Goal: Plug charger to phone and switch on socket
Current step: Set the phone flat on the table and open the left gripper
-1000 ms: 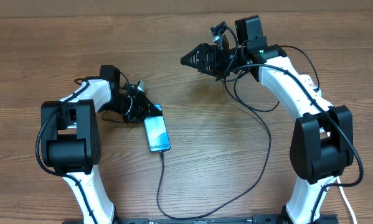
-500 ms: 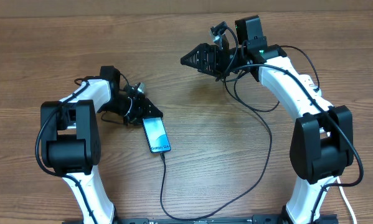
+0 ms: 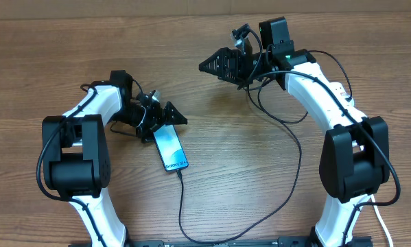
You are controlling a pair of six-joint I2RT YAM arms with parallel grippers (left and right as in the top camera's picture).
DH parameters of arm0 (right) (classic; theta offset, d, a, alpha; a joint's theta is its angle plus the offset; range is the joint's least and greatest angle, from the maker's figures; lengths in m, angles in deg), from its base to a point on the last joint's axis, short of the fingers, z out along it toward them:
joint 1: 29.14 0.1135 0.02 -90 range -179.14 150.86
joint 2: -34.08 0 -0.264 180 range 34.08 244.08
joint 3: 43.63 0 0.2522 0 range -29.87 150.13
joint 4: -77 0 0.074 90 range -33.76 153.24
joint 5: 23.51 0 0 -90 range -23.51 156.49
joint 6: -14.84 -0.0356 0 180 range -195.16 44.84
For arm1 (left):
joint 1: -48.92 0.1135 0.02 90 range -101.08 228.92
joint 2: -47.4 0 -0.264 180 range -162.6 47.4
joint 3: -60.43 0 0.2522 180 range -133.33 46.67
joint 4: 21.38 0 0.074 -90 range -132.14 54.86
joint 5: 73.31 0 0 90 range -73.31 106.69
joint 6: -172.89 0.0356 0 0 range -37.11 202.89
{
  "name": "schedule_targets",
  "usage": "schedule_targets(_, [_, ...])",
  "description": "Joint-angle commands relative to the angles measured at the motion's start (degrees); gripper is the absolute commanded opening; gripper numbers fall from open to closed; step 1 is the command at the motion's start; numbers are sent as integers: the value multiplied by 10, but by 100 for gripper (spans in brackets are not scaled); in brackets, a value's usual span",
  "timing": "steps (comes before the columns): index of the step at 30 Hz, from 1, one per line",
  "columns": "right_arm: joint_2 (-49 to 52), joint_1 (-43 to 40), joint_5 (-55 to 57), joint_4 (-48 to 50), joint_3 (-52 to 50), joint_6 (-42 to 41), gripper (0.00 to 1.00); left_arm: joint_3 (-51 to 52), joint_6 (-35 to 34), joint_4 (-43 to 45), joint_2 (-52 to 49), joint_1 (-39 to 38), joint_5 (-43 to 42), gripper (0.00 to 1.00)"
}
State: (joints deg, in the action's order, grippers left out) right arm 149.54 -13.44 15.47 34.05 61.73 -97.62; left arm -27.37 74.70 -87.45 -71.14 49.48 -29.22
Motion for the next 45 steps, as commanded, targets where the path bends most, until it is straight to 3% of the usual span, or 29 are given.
schedule_targets(1, [-13, 0, 0, 3, 11, 4, 100, 14, 4, 0, -21, 2, 91, 100])
schedule_targets(21, [-13, 0, -1, 3, 11, 4, 100, 14, -13, -48, -21, 2, 151, 99])
schedule_targets(26, [-13, 0, -1, 3, 11, 4, 100, 14, -52, -51, -21, 2, 195, 100])
schedule_targets(45, [-13, 0, -1, 3, 11, 4, 100, 14, -82, -82, -21, 2, 239, 100])
